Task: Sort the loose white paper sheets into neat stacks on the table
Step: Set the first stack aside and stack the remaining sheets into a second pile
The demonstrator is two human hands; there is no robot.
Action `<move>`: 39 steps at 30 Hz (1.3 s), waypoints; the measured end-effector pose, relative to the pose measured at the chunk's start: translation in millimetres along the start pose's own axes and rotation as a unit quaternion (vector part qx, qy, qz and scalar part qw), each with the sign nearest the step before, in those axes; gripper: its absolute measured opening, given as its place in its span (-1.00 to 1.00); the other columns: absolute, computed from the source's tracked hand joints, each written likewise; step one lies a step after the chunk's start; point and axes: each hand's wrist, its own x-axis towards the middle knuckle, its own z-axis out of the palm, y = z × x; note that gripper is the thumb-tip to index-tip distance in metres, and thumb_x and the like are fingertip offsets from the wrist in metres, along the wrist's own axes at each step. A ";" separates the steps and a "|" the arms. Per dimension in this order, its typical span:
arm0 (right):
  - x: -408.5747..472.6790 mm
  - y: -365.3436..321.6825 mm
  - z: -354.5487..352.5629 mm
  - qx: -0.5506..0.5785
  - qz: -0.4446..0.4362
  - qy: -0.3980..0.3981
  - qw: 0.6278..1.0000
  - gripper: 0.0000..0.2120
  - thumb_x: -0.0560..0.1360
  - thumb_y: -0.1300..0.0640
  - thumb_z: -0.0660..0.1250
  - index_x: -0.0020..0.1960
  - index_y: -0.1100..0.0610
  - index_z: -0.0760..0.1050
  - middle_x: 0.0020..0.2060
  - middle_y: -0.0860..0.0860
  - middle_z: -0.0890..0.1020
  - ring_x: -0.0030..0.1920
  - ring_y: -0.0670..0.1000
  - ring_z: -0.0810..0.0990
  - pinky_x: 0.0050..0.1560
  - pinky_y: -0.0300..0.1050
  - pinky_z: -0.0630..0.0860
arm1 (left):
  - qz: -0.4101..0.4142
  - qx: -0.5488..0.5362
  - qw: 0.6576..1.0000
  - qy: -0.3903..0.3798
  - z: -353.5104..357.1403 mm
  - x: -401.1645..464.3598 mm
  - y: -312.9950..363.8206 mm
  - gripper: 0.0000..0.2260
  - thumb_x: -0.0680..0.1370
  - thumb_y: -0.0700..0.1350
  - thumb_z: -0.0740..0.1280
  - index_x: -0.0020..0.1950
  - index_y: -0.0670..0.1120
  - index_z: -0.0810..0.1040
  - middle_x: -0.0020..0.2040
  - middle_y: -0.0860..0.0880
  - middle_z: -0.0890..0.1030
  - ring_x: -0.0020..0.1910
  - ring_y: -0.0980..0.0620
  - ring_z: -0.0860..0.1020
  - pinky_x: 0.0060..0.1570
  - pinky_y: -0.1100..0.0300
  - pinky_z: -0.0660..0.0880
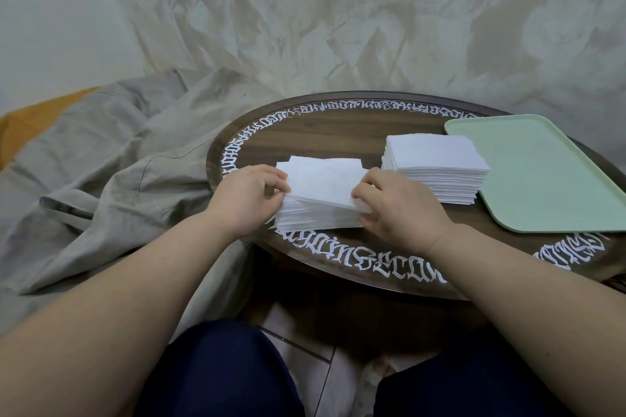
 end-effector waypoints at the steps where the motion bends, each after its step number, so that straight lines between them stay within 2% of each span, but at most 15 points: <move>1: 1.0 0.7 0.3 -0.002 -0.002 0.007 1.000 -0.84 0.29 0.20 0.48 -0.17 0.17 0.55 -0.22 0.07 0.56 -0.33 0.15 0.52 -0.54 -0.13 0.40 | 0.006 0.006 1.000 0.001 -0.3 -0.1 1.5 -0.89 0.49 -0.09 0.39 -0.05 0.02 0.70 0.15 0.12 0.61 0.10 0.07 0.54 0.16 0.23 0.39; 3: 3.1 2.2 -0.5 0.007 0.001 0.017 1.000 -0.93 0.36 0.21 0.43 -0.22 0.19 0.55 -0.27 0.08 0.56 -0.36 0.16 0.52 -0.53 -0.11 0.42 | 0.018 0.011 1.000 -0.002 -0.9 0.9 4.5 -0.87 0.46 0.00 0.43 -0.02 0.04 0.68 0.18 0.14 0.59 0.13 0.07 0.50 0.15 0.24 0.35; 6: 7.5 5.8 -3.7 0.031 0.023 0.038 0.999 -0.91 0.44 0.20 0.37 -0.23 0.19 0.59 -0.28 0.08 0.56 -0.36 0.17 0.54 -0.46 -0.11 0.46 | 0.036 0.033 0.999 -0.010 -1.0 4.8 6.2 -0.79 0.42 0.06 0.47 0.01 0.04 0.67 0.18 0.14 0.59 0.15 0.06 0.48 0.16 0.21 0.36; 9: 11.0 11.7 -6.8 0.058 0.035 0.059 0.996 -0.84 0.45 0.16 0.30 -0.20 0.19 0.62 -0.25 0.08 0.58 -0.36 0.16 0.57 -0.35 -0.15 0.50 | 0.041 0.050 0.998 0.000 -2.2 8.8 5.2 -0.84 0.45 0.02 0.46 -0.01 0.03 0.66 0.08 0.09 0.63 0.06 0.03 0.50 0.09 0.19 0.39; 12: 14.6 15.6 -9.6 0.071 0.045 0.075 0.994 -0.89 0.44 0.20 0.35 -0.17 0.19 0.64 -0.24 0.09 0.60 -0.35 0.15 0.59 -0.27 -0.17 0.46 | 0.042 0.046 0.998 0.005 -4.7 10.7 5.1 -0.88 0.44 0.02 0.46 -0.06 0.04 0.65 -0.06 0.08 0.63 -0.05 0.03 0.52 0.01 0.15 0.42; 14: 17.4 17.7 -11.1 0.082 0.054 0.083 0.992 -0.93 0.43 0.22 0.39 -0.15 0.20 0.65 -0.24 0.09 0.61 -0.32 0.15 0.60 -0.24 -0.13 0.49 | 0.026 0.030 0.999 0.009 -8.4 12.3 7.5 -0.95 0.45 -0.01 0.45 -0.15 0.08 0.61 -0.20 0.12 0.57 -0.16 0.06 0.50 -0.10 0.17 0.39; 16: 22.0 18.2 -13.6 0.090 0.065 0.081 0.990 -0.93 0.45 0.23 0.39 -0.12 0.19 0.65 -0.24 0.10 0.61 -0.27 0.16 0.60 -0.21 -0.08 0.52 | 0.006 0.020 1.000 0.011 -11.2 15.0 10.7 -0.86 0.45 -0.07 0.44 -0.22 0.08 0.50 -0.31 0.15 0.47 -0.24 0.07 0.46 -0.19 0.19 0.33; 19: 37.8 20.0 -20.1 0.105 0.090 0.075 0.988 -0.91 0.47 0.23 0.37 -0.07 0.18 0.64 -0.21 0.11 0.62 -0.17 0.18 0.60 -0.11 -0.02 0.53 | -0.010 0.013 1.000 0.025 -16.8 23.8 15.3 -0.77 0.44 -0.14 0.43 -0.28 0.06 0.40 -0.33 0.15 0.44 -0.21 0.01 0.49 -0.21 0.16 0.34; 22: 60.2 22.1 -30.5 0.107 0.092 0.152 0.978 -0.92 0.42 0.24 0.35 -0.15 0.19 0.62 -0.26 0.10 0.62 -0.24 0.15 0.59 -0.18 -0.10 0.51 | 0.001 0.013 0.996 0.087 -26.7 36.6 21.2 -0.72 0.43 -0.21 0.39 -0.32 0.05 0.33 -0.31 0.13 0.41 -0.23 -0.02 0.46 -0.23 0.14 0.33; 24: 65.8 21.5 -31.8 0.102 0.091 0.172 0.976 -0.93 0.40 0.25 0.34 -0.19 0.19 0.60 -0.26 0.09 0.62 -0.26 0.13 0.58 -0.22 -0.14 0.47 | 0.025 0.023 0.994 0.104 -29.8 39.7 22.3 -0.75 0.42 -0.25 0.37 -0.30 0.01 0.34 -0.29 0.10 0.39 -0.24 -0.02 0.43 -0.25 0.12 0.31; 27: 50.6 17.7 -18.0 0.110 0.102 0.091 0.985 -0.96 0.41 0.28 0.37 -0.17 0.19 0.59 -0.19 0.09 0.61 -0.18 0.16 0.58 -0.16 -0.14 0.43 | 0.053 0.047 0.996 0.060 -19.2 27.8 13.8 -0.73 0.42 -0.26 0.37 -0.29 0.01 0.33 -0.24 0.07 0.40 -0.24 -0.03 0.43 -0.25 0.09 0.37; 29: 34.6 14.9 -7.1 0.111 0.116 0.004 0.987 -0.92 0.48 0.23 0.33 -0.10 0.16 0.60 -0.08 0.05 0.61 -0.07 0.13 0.57 -0.06 -0.13 0.43 | 0.061 0.047 0.997 0.022 -8.9 15.3 5.4 -0.71 0.43 -0.26 0.36 -0.31 0.04 0.31 -0.24 0.07 0.42 -0.25 -0.02 0.45 -0.22 0.10 0.41; 31: 25.3 14.4 -0.8 0.106 0.117 -0.049 0.986 -0.87 0.53 0.16 0.28 -0.01 0.12 0.60 0.00 0.01 0.60 0.00 0.08 0.55 0.02 -0.12 0.44 | 0.065 0.043 0.997 -0.001 -1.9 6.2 1.1 -0.75 0.43 -0.25 0.34 -0.30 0.03 0.34 -0.23 0.07 0.45 -0.24 0.00 0.47 -0.20 0.10 0.44; 34: 21.1 14.2 0.3 0.108 0.117 -0.055 0.986 -0.86 0.54 0.14 0.27 0.00 0.13 0.60 0.03 0.00 0.59 0.02 0.06 0.55 0.04 -0.09 0.47 | 0.077 0.043 0.996 -0.005 1.1 -0.5 -1.3 -0.82 0.41 -0.21 0.35 -0.26 0.01 0.39 -0.22 0.05 0.47 -0.23 0.00 0.49 -0.19 0.08 0.47; 39: 20.4 14.5 -2.7 0.104 0.117 -0.039 0.987 -0.87 0.53 0.15 0.30 -0.02 0.13 0.61 0.02 0.00 0.60 0.00 0.07 0.56 0.02 -0.06 0.50 | 0.092 0.034 0.995 0.007 -0.9 -3.5 -2.0 -0.79 0.39 -0.18 0.41 -0.24 0.04 0.39 -0.21 0.08 0.47 -0.23 0.05 0.48 -0.19 0.13 0.46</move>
